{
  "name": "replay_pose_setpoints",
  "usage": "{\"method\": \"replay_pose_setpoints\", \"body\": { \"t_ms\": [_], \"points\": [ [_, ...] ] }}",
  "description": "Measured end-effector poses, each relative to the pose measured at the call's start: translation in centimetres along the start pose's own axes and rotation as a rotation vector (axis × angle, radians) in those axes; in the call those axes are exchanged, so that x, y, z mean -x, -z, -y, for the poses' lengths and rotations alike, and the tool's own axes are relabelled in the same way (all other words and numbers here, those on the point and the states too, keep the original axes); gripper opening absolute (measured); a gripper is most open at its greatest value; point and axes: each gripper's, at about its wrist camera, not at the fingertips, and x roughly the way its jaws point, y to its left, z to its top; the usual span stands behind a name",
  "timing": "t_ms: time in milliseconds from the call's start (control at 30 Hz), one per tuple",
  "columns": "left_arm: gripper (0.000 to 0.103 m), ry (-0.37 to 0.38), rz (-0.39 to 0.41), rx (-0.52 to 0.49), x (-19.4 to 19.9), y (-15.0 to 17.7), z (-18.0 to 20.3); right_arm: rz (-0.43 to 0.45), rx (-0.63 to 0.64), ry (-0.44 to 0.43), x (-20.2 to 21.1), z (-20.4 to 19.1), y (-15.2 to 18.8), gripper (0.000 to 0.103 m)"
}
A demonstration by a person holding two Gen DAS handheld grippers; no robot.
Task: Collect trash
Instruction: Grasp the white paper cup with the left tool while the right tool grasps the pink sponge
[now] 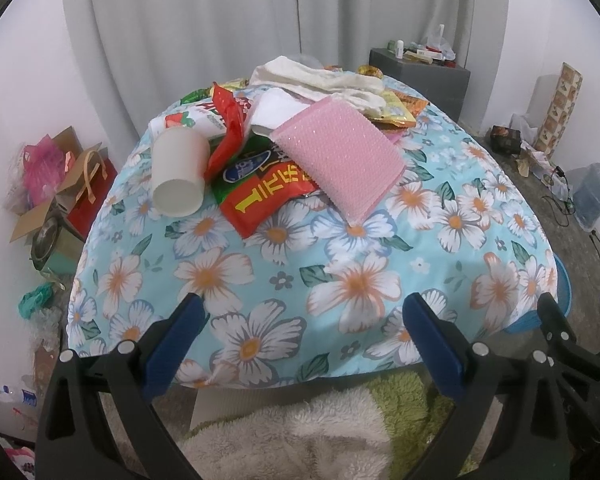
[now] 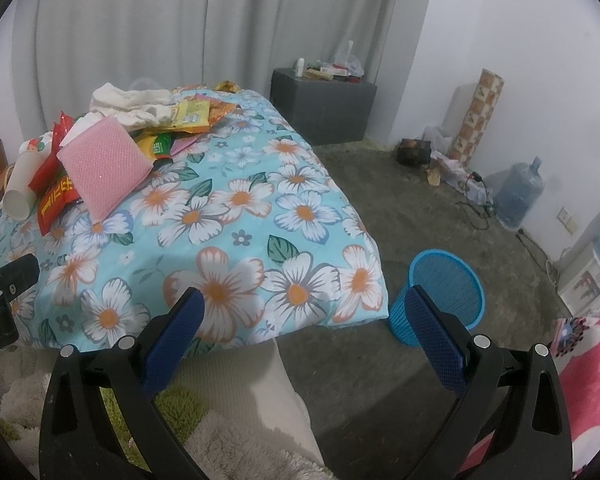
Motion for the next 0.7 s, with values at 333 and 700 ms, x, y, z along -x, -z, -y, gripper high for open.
{"method": "replay_pose_setpoints", "body": {
  "t_ms": [333, 700],
  "points": [
    [0.098, -0.002, -0.012, 0.004, -0.2, -0.4, 0.4, 0.003, 0.005, 0.000, -0.1, 0.0, -0.1, 0.095],
    [0.098, -0.064, 0.066, 0.053, -1.0, -3.8, -4.9, 0.151, 0.085, -0.140, -1.3, -2.9, -5.6, 0.095]
  ]
}}
